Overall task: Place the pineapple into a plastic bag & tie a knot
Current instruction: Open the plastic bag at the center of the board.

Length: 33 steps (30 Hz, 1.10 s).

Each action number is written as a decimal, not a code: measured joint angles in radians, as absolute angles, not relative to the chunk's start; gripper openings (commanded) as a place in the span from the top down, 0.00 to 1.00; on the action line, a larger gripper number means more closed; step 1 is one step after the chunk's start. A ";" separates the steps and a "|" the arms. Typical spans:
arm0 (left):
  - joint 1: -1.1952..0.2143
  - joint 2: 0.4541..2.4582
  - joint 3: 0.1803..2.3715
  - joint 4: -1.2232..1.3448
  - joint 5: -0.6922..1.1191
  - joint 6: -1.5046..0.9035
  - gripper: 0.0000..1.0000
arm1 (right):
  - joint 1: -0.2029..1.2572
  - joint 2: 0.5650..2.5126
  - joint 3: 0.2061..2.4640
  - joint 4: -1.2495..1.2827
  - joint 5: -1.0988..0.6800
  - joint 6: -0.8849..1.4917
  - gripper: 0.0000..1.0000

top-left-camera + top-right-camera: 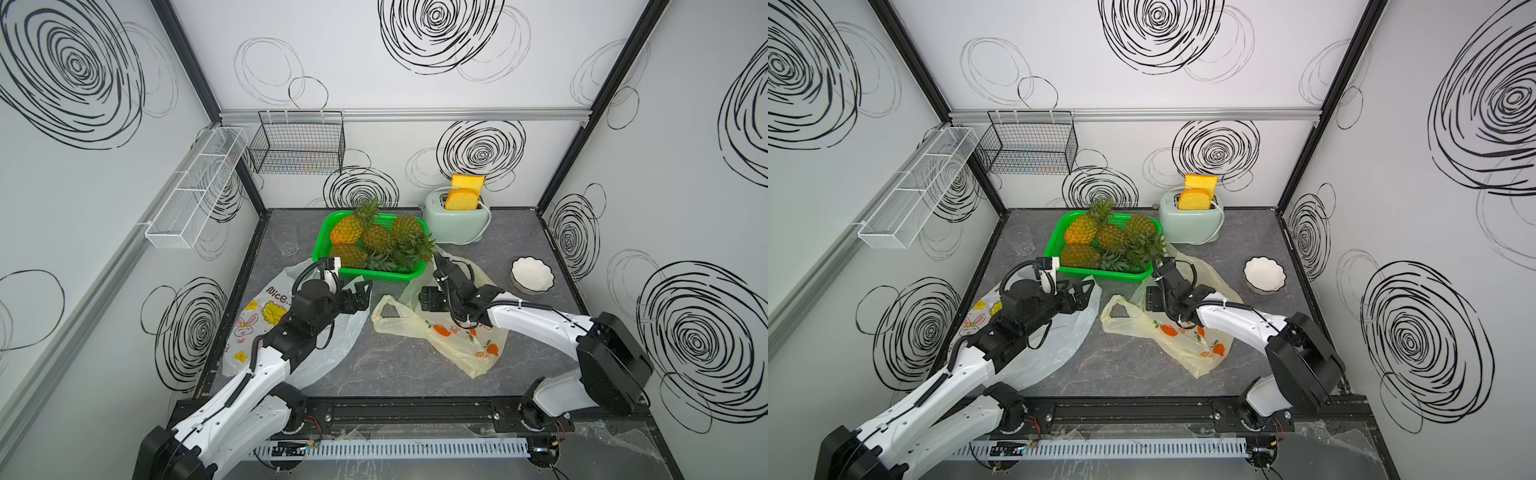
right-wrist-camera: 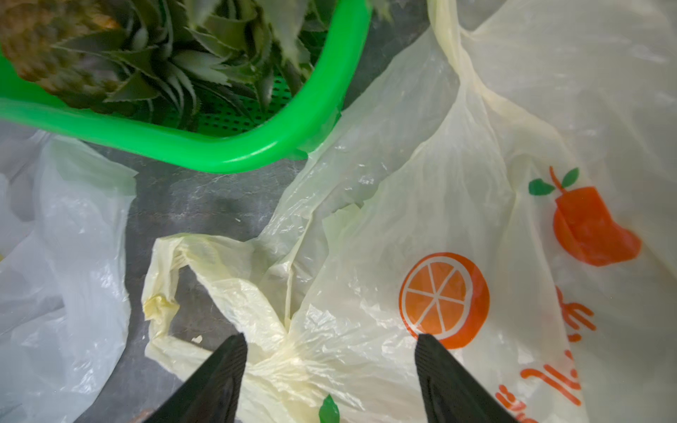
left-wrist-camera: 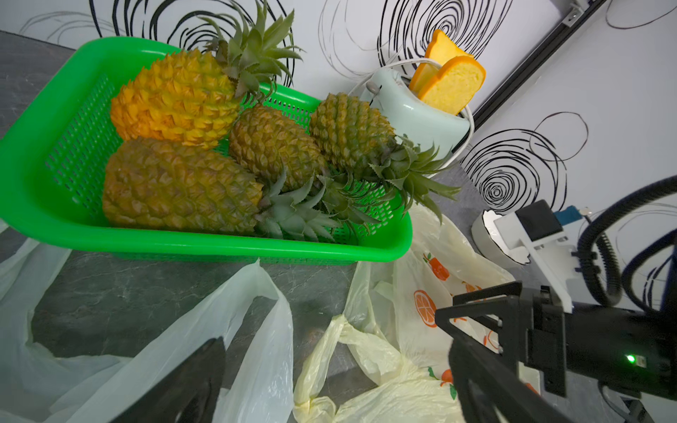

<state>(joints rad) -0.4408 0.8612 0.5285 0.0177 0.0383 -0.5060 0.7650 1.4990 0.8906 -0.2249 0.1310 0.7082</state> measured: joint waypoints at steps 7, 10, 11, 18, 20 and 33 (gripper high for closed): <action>-0.445 0.855 0.529 -0.017 0.014 -0.534 0.04 | 0.798 1.697 1.046 -0.295 0.246 0.868 0.39; -0.447 0.846 0.529 -0.025 0.004 -0.544 0.04 | 0.802 1.773 1.115 -0.341 0.284 0.907 0.44; -0.448 0.843 0.529 -0.027 0.001 -0.547 0.03 | 0.802 1.790 1.129 -0.353 0.293 0.915 0.45; -0.451 0.841 0.529 -0.030 -0.005 -0.554 0.04 | 0.806 1.880 1.177 -0.414 0.324 0.956 0.57; -0.451 0.841 0.529 -0.030 -0.007 -0.554 0.03 | 0.808 1.900 1.184 -0.418 0.325 0.958 0.65; -0.452 0.841 0.541 -0.047 -0.029 -0.543 0.01 | 0.807 1.830 1.169 -0.469 0.354 0.991 1.00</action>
<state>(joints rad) -0.4519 0.8410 0.5411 -0.0467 -0.0288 -0.5430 0.8074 1.8301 1.1687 -0.4694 0.3542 0.9905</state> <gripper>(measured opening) 0.977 0.046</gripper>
